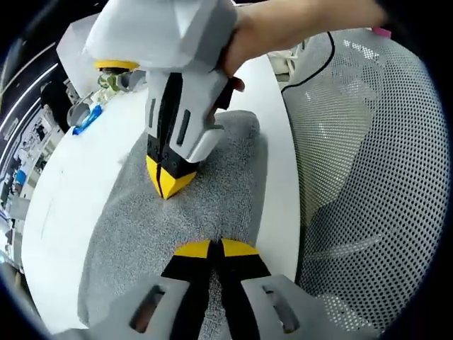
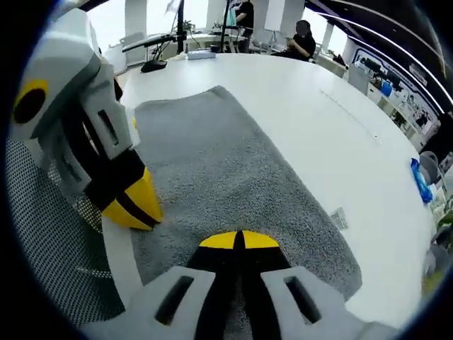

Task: Fold the towel on the table until its edges align and the towel forms a compact rectangular stack.

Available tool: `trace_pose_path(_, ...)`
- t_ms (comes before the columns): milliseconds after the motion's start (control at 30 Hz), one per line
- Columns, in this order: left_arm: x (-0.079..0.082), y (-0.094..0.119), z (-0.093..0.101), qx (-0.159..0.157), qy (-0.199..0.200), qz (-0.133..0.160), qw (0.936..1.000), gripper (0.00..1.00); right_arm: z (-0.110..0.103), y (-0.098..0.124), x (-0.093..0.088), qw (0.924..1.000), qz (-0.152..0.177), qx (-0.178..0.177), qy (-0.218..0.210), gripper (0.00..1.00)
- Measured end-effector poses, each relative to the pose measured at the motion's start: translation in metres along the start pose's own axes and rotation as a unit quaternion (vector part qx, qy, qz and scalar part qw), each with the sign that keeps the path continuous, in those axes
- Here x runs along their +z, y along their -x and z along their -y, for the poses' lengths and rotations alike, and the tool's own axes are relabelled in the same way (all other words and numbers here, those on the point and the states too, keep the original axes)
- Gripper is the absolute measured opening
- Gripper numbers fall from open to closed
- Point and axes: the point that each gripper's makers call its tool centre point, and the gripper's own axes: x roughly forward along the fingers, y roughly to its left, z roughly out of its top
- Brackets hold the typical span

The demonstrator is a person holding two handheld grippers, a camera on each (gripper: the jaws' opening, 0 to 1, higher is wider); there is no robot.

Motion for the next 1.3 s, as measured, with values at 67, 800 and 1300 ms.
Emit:
trace_pose_path(67, -0.002, 0.0, -0.002, 0.003, 0.011, -0.003, 0.9999, 0.03, -0.001, 0.0, 0.0, 1.0, 0.002, 0.0, -0.006, 0.0)
trace_pose_path(800, -0.022, 0.007, -0.03, 0.066, 0.028, -0.046, 0.9963, 0.02, -0.012, 0.008, -0.008, 0.9994, -0.001, -0.012, -0.031, 0.0)
trace_pose_path(1300, -0.035, 0.011, -0.049, 0.11, 0.034, -0.067, 0.9911, 0.02, -0.033, 0.007, -0.005, 0.9989, 0.011, 0.01, -0.044, 0.0)
